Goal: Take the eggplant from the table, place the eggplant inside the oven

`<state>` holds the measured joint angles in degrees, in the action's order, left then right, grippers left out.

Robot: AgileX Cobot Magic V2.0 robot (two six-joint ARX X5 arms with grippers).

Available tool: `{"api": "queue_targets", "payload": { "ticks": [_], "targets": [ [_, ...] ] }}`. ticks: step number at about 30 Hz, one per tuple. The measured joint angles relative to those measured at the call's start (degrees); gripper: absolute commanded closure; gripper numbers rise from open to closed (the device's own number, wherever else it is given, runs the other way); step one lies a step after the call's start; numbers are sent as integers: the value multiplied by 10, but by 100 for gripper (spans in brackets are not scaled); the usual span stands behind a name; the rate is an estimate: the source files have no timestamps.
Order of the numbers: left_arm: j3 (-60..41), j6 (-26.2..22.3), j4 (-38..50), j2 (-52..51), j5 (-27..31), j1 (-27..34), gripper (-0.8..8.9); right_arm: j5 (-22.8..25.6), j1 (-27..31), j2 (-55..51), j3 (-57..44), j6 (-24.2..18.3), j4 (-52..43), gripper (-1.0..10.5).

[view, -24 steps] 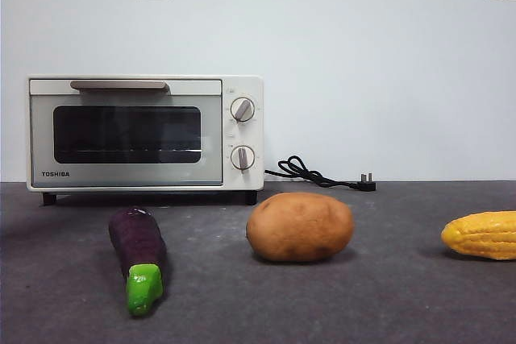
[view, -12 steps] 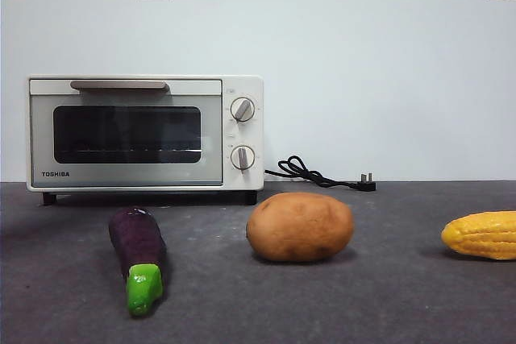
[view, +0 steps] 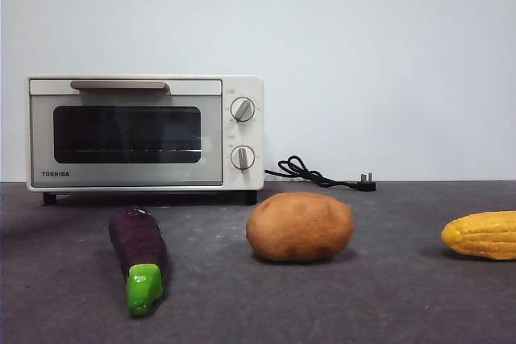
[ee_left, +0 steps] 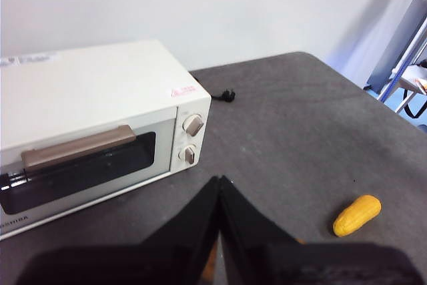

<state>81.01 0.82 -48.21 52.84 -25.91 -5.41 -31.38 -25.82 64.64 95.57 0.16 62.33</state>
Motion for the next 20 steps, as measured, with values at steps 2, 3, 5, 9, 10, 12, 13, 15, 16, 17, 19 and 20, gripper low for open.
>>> {"api": "queue_targets", "payload": {
  "ticks": [2, 3, 5, 9, 10, 12, 13, 15, 16, 17, 19, 20],
  "targets": [
    [0, -2, -2, 4, 0, 0, 819, 0, 0, 0, 0, 2, 6, 312],
    [0, -3, -2, 6, 0, 0, 819, 0, 0, 0, 0, 1, 10, 312],
    [0, -4, 0, 11, 0, 0, 819, -1, 0, 0, 0, 0, 13, 312],
    [0, -8, 24, 32, 3, 0, 819, -1, -1, 1, 0, 0, 15, 313],
    [0, -8, 33, 41, 3, 0, 819, 0, -3, 1, 0, 0, 18, 313],
    [1, -8, 49, 61, 5, 0, 819, 0, -11, 1, 0, 0, 27, 313],
    [1, -9, 57, 74, 5, 2, 819, 0, -15, 1, 0, 0, 33, 313],
    [1, -11, 73, 102, 5, 10, 819, 0, -22, 1, 0, 0, 44, 313],
    [1, -15, 80, 118, 5, 17, 819, 0, -24, 1, 0, 0, 48, 313],
    [1, -19, 86, 132, 5, 24, 819, 0, -26, 1, 0, 0, 52, 313],
    [1, -25, 101, 167, 5, 40, 819, 0, -30, 1, 0, 0, 59, 316],
    [1, -26, 107, 181, 5, 47, 819, 0, -31, 1, 0, 0, 58, 316]
  ]
}}
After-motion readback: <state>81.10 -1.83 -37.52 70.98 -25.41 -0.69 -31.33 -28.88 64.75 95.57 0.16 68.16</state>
